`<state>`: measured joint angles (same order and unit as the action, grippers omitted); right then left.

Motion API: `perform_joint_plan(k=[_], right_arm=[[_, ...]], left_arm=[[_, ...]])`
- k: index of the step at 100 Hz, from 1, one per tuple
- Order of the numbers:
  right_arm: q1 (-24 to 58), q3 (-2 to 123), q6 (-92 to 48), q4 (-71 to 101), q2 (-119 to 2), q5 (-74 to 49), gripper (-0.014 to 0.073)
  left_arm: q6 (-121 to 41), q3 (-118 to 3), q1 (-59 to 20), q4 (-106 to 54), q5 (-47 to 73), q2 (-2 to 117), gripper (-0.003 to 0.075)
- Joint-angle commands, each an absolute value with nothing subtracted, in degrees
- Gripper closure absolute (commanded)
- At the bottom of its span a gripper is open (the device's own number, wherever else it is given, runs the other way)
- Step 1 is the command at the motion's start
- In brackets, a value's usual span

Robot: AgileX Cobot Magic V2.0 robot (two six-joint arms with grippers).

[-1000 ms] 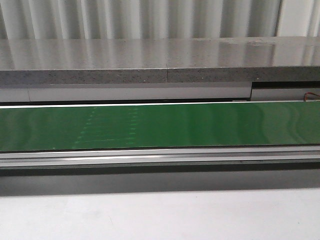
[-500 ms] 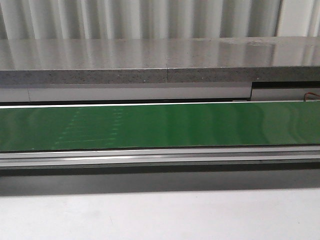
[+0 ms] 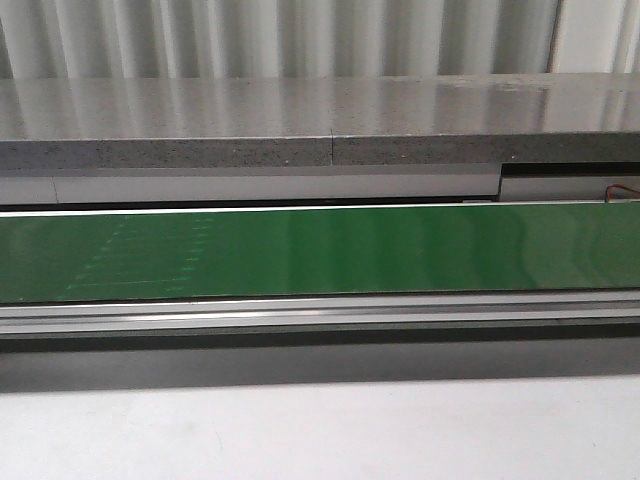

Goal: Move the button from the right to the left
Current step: 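Close the right gripper around the yellow push button's blue base, then lift the button and set it on the belt end, open right gripper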

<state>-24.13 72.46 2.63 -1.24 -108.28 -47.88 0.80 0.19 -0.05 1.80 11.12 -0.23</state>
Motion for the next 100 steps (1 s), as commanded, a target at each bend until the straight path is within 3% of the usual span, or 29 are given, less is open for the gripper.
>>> perform_joint_plan(k=[1, 44, 100], right_arm=[[-23.7, 74.1, 2.1, -1.3, -102.1, -48.2, 0.0429], [-14.0, 73.5, 2.1, 2.2, -87.3, -57.6, 0.0429], [-10.0, 69.2, 2.1, 6.4, -92.3, -54.5, 0.0425]], left_arm=[[1.4, 2.4, -0.4, 1.4, 6.3, -2.1, 0.0741], [1.4, 2.4, -0.4, 1.4, 6.3, -2.1, 0.0741], [1.4, 2.4, -0.4, 1.4, 6.3, -2.1, 0.0741]])
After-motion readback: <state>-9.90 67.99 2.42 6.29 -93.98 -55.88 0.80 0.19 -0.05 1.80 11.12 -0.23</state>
